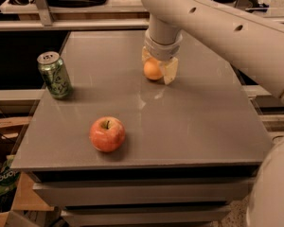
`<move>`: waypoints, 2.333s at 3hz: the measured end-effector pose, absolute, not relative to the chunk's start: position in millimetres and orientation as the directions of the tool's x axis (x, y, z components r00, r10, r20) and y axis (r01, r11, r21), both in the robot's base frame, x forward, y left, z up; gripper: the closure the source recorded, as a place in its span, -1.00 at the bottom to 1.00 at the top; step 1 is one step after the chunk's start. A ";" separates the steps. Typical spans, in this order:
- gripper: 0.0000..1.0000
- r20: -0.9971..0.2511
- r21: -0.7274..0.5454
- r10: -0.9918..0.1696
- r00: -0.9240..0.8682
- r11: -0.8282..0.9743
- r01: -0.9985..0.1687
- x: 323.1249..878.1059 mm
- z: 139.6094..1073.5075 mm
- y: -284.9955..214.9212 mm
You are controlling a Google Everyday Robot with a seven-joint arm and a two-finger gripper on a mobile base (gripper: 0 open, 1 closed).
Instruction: Move orange near apple
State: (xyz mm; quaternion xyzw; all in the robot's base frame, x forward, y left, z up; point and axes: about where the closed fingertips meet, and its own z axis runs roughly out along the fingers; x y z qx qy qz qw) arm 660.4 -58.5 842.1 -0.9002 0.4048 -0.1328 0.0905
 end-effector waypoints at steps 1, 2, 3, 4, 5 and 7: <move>0.25 0.169 -0.270 -0.752 0.637 -0.657 -0.704 659.0 849.7 -66.5; 0.71 0.179 -0.278 -0.736 0.654 -0.675 -0.684 651.4 871.5 -75.0; 1.00 0.185 -0.278 -0.686 0.704 -0.724 -0.632 632.0 894.4 -78.6; 1.00 0.180 -0.275 -0.597 0.782 -0.794 -0.542 596.2 911.3 -74.5; 1.00 0.148 -0.256 -0.493 0.857 -0.856 -0.449 551.1 913.3 -63.5; 1.00 -0.002 -0.192 -0.319 0.948 -0.930 -0.313 479.1 885.2 -29.7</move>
Offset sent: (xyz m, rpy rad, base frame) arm -0.0203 -0.0281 0.0645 -0.0064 -0.0395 0.0658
